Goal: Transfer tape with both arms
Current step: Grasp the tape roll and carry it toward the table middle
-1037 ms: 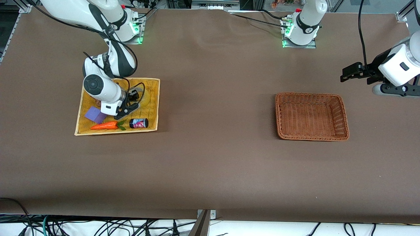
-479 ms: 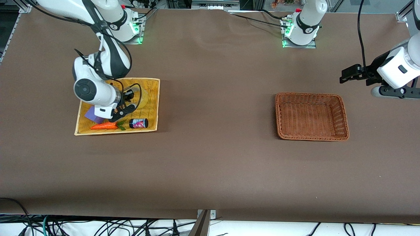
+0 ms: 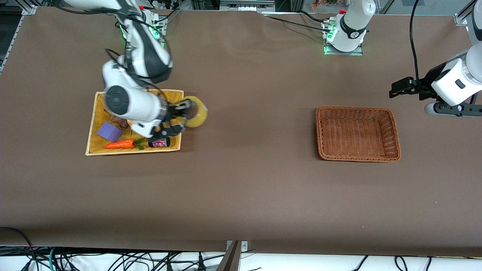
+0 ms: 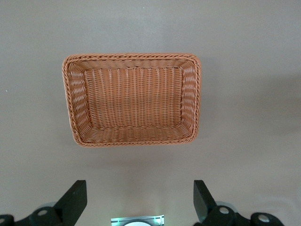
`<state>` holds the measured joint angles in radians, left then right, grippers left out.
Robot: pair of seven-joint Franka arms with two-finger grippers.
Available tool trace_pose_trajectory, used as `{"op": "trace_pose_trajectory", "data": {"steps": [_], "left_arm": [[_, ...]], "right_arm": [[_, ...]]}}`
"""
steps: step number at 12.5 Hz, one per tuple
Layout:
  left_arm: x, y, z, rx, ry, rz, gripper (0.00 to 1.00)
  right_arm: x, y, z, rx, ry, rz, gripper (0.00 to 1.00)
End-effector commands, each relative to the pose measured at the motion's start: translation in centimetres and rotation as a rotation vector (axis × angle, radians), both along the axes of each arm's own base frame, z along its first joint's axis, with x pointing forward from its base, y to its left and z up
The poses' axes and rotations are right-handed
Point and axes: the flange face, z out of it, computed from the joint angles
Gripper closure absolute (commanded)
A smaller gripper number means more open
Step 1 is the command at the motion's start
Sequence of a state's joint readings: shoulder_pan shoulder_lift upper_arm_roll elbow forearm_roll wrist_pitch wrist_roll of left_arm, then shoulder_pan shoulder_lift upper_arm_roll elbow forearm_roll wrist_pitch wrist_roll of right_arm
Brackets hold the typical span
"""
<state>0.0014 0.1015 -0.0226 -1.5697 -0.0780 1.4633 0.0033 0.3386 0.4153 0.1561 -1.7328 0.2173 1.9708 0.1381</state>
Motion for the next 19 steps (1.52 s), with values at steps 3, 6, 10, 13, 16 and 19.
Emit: {"op": "trace_pose_trajectory", "data": {"steps": [3,6,10,13,16,19], "left_arm": [[2.7,1.1,-6.3,-0.007,0.098,0.023,0.0],[4.9,1.7,-11.5,-0.015,0.153,0.038,0.0],[7.0,0.7,-16.7,-0.019,0.119,0.036,0.0],[7.0,-2.3,-18.1,-0.021,0.132,0.071,0.0],[6.3,-7.7,-20.0,-0.05,0.118,0.124,0.0],[4.5,-15.5,-22.2,-0.067,0.086,0.195,0.0]], "right_arm": [[-1.7,15.6,-6.4,0.035,-0.084,-0.283,1.0],[-5.5,21.3,-9.6,0.085,-0.13,-0.371,0.87],[-7.6,23.1,-11.0,0.075,-0.133,-0.347,0.0],[-6.3,22.3,-8.2,0.091,-0.156,-0.349,0.0],[-1.9,15.4,-1.1,-0.019,-0.16,-0.356,0.0],[2.6,4.3,4.5,-0.129,-0.144,-0.2,0.0]]}}
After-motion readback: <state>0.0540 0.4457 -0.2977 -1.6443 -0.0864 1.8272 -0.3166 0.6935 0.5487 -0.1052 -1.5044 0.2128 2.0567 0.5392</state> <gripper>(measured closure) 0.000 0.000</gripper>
